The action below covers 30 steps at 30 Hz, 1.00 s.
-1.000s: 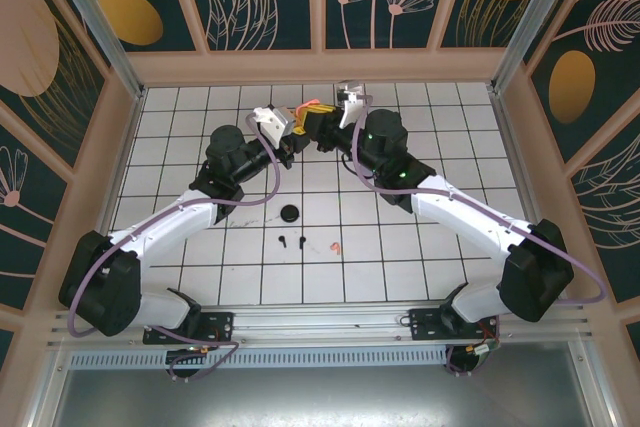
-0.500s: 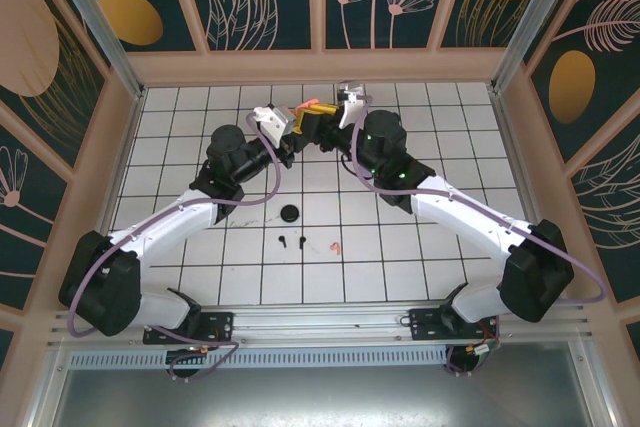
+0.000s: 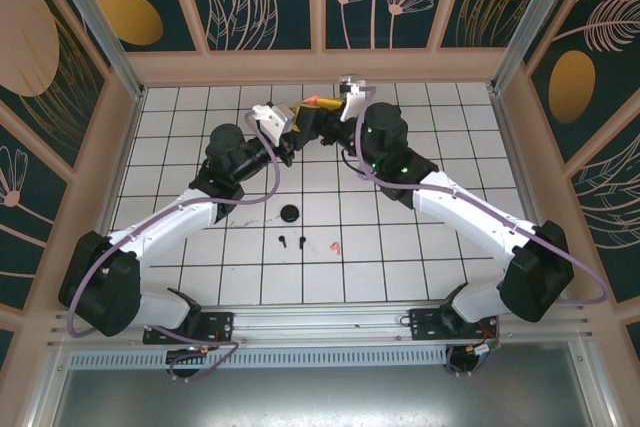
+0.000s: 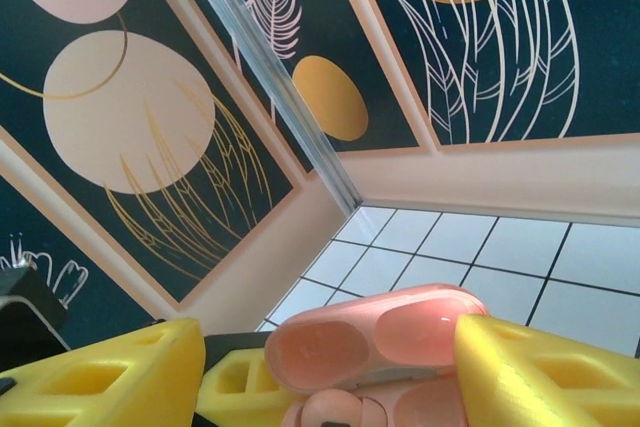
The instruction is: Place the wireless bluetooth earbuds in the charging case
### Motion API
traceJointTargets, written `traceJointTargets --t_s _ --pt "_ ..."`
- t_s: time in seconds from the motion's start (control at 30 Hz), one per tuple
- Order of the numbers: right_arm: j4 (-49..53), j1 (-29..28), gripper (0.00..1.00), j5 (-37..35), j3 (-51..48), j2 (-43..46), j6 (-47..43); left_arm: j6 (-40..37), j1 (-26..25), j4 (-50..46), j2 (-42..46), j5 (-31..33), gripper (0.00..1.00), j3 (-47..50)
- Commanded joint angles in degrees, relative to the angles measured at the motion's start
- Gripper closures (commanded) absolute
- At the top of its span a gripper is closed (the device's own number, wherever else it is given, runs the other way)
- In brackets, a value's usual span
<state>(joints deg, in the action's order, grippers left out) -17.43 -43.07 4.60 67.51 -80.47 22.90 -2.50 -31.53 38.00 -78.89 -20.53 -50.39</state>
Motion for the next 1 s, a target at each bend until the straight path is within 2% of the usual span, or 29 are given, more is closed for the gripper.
traceJointTargets --t_s 0.0,0.3,0.5,0.67,0.77,0.97 --pt "2.32 0.44 0.31 0.93 3.45 3.72 1.73 1.25 -0.38 5.11 1.80 -0.34 1.00 -0.20" --pt "15.96 2.02 0.30 -4.84 2.69 11.27 5.98 1.98 -0.34 6.74 5.35 0.84 1.00 4.40" --pt "28.46 2.03 0.30 -7.53 -3.21 15.03 10.00 1.75 -0.36 6.88 8.92 1.59 1.00 8.43" --pt "35.66 1.13 0.34 -5.78 -11.50 14.69 14.12 1.62 -0.38 6.44 11.94 2.24 1.00 11.22" --pt "39.75 -1.23 0.36 -5.97 -14.99 12.09 16.99 1.03 -0.38 5.20 13.94 2.86 1.00 12.13" --pt "46.11 -11.69 0.40 -10.37 -14.65 1.41 15.99 0.61 -0.35 4.28 15.94 3.27 1.00 13.03"
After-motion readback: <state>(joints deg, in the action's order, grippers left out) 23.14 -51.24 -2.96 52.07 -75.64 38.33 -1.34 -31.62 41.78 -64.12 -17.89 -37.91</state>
